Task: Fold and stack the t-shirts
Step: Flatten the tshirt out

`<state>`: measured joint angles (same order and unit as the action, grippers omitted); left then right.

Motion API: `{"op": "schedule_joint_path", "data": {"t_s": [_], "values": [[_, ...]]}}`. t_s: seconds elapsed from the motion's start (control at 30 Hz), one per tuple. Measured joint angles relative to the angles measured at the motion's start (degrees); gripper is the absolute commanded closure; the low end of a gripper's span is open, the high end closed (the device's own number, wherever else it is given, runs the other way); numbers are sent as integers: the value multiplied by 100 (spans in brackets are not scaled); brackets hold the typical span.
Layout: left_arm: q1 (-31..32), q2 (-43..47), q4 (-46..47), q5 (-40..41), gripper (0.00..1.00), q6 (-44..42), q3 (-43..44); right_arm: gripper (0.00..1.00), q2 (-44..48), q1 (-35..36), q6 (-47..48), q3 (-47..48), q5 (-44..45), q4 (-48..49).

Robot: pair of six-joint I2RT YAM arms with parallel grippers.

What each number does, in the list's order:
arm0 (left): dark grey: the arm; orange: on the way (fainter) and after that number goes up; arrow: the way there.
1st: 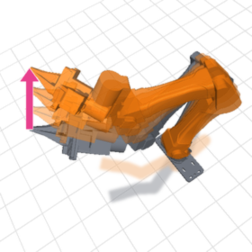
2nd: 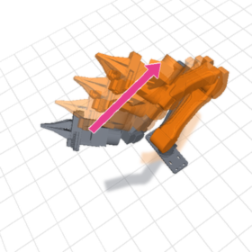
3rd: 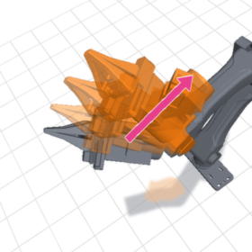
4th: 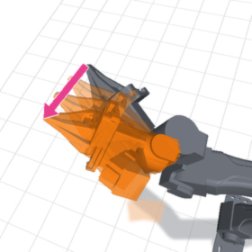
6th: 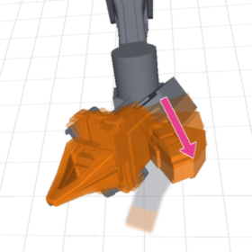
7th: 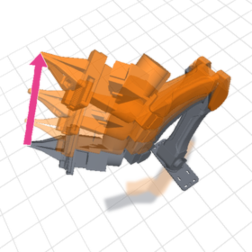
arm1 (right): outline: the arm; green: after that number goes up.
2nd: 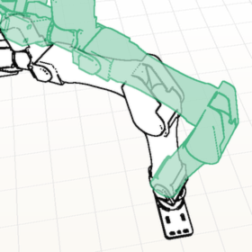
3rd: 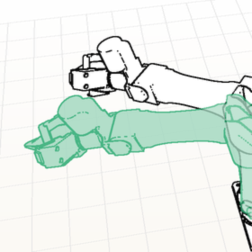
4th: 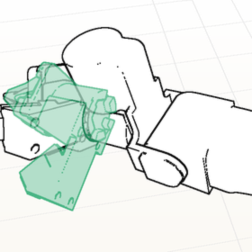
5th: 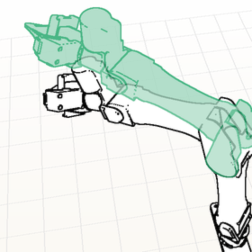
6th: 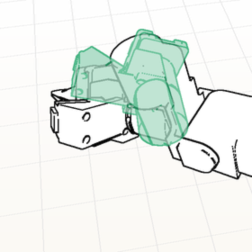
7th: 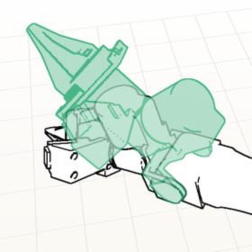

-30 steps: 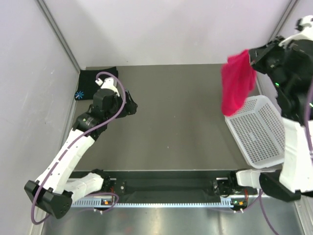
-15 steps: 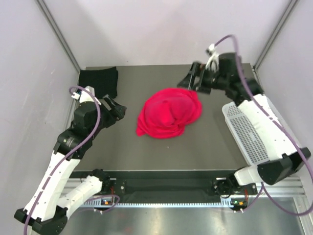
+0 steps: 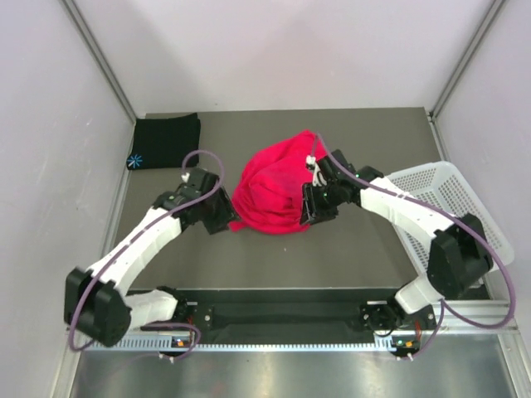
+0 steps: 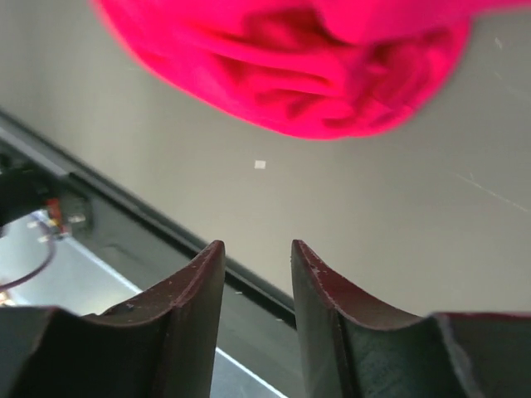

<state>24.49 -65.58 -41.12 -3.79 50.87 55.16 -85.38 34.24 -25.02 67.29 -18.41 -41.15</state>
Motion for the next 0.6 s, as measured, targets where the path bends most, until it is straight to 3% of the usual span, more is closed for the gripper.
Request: {"op": "schedule_joint_path", "data": {"t_s": [0.23, 0.6], "values": [[83, -997, 2, -120, 40, 149, -546, 53, -262, -15, 48, -243, 190, 118], [33, -2610, 538, 363, 39, -564, -9, 49, 90, -15, 197, -732, 584, 258]]}}
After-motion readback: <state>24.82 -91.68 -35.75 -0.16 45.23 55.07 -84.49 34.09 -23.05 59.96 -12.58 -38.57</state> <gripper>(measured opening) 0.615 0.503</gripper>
